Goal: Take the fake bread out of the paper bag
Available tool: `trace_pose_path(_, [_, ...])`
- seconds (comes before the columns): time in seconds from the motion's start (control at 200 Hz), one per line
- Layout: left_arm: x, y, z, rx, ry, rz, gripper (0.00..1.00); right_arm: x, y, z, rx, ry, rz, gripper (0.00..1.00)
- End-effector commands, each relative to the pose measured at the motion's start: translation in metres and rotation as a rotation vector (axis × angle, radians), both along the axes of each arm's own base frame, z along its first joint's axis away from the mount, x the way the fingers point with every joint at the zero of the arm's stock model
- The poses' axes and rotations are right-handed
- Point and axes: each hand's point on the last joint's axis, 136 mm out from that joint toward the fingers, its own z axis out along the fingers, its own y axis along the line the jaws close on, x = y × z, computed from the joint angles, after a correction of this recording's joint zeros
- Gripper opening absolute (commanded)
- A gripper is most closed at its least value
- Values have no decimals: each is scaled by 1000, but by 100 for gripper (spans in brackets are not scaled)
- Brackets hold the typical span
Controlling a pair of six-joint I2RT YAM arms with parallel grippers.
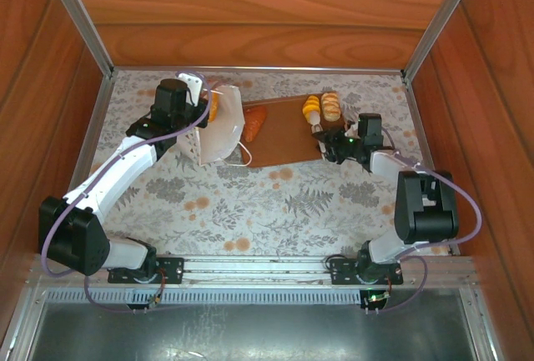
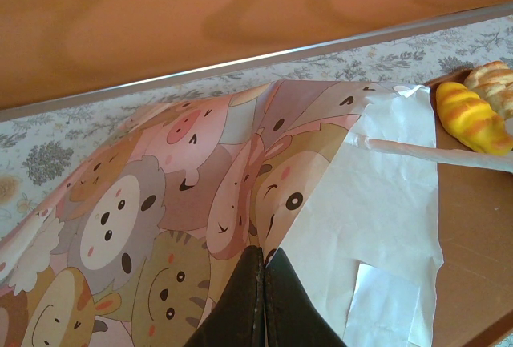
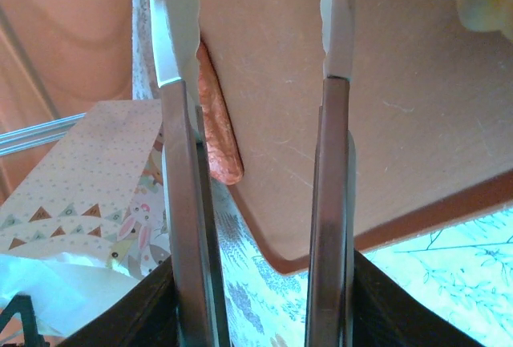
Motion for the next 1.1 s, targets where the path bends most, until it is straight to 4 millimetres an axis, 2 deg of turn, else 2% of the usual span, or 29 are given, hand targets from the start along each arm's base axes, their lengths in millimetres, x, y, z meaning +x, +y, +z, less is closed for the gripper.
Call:
trace_pose_path(0.0, [2, -4, 5, -12, -15, -12, 0, -8, -1, 13, -21, -37, 5, 48])
trace_pose_path(0.17, [2, -4, 6, -13, -18, -10, 0, -18, -6, 23, -54, -56, 0, 48])
trace_pose_path(0.32, [1, -5, 5, -15, -15, -15, 0, -28, -7, 40, -82, -94, 11, 48])
trace_pose_path(0.445, [1, -5, 5, -19, -13, -15, 0, -38, 1, 58, -121, -134, 57, 47])
trace_pose_path(0.665, [0, -5, 2, -27, -4, -10, 0, -55, 39, 92, -162, -235, 180, 46])
trace_pose_path(0.91, [0, -5, 3, -35, -6, -6, 0, -76, 99, 128, -142, -367, 356, 45])
trace_pose_path(1.094, [3, -6, 1, -43, 0, 0, 0, -93, 141, 144, -99, -430, 472, 46])
